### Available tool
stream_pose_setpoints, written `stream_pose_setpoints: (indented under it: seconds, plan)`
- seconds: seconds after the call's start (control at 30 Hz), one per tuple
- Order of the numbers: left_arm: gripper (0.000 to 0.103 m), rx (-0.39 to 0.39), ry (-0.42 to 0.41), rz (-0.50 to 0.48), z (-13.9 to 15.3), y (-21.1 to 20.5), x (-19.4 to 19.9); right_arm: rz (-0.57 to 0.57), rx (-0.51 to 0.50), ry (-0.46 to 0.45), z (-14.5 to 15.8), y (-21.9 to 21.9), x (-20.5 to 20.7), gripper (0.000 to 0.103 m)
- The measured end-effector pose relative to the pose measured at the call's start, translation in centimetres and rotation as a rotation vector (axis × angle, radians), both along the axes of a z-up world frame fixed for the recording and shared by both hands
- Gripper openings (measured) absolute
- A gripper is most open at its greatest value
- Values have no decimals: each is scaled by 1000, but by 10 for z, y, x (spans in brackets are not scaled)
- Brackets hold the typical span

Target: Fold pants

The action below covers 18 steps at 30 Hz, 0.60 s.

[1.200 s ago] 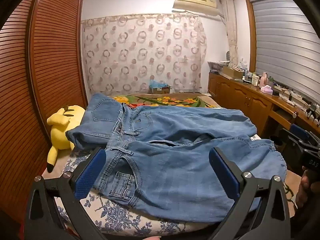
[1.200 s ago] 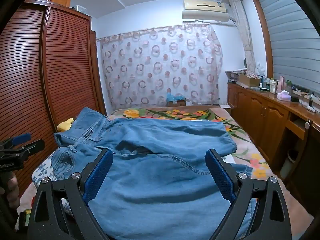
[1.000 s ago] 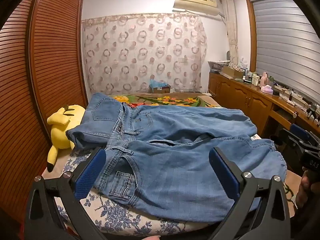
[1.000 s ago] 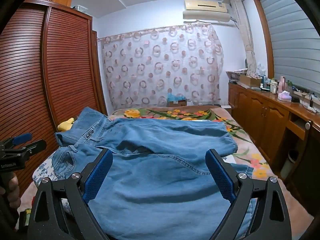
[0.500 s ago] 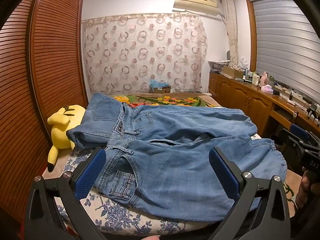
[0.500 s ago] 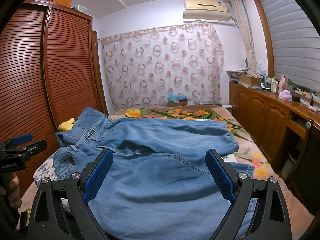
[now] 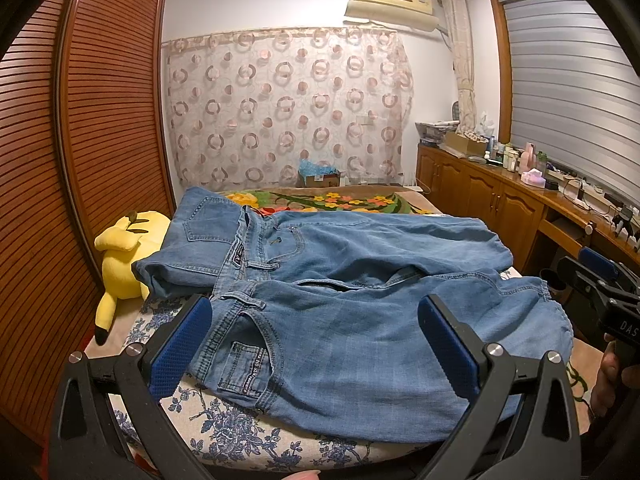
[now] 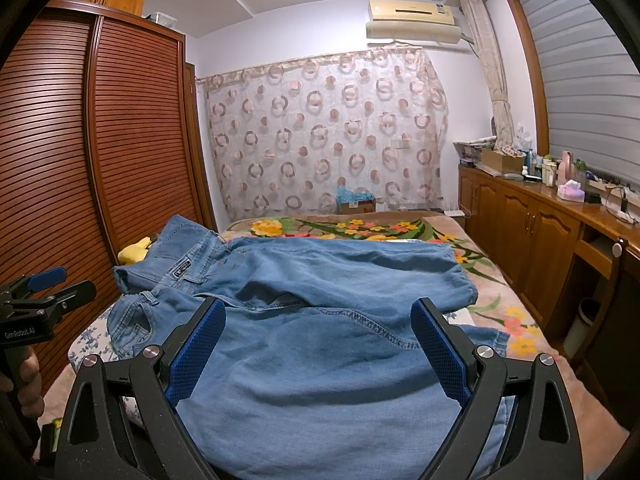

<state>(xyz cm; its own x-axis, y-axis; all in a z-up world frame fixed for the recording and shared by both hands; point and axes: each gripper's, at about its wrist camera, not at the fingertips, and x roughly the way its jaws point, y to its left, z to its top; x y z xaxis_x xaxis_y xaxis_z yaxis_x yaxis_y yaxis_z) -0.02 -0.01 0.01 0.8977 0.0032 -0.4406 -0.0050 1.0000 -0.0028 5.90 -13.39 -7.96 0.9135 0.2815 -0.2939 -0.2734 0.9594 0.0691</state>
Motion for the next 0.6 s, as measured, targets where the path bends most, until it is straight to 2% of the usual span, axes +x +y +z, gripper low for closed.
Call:
stream_pose_setpoints:
  seconds: [0.6]
  plan:
    - [103, 1, -3, 0, 0, 0, 0, 2, 2, -1, 0, 1, 0, 94]
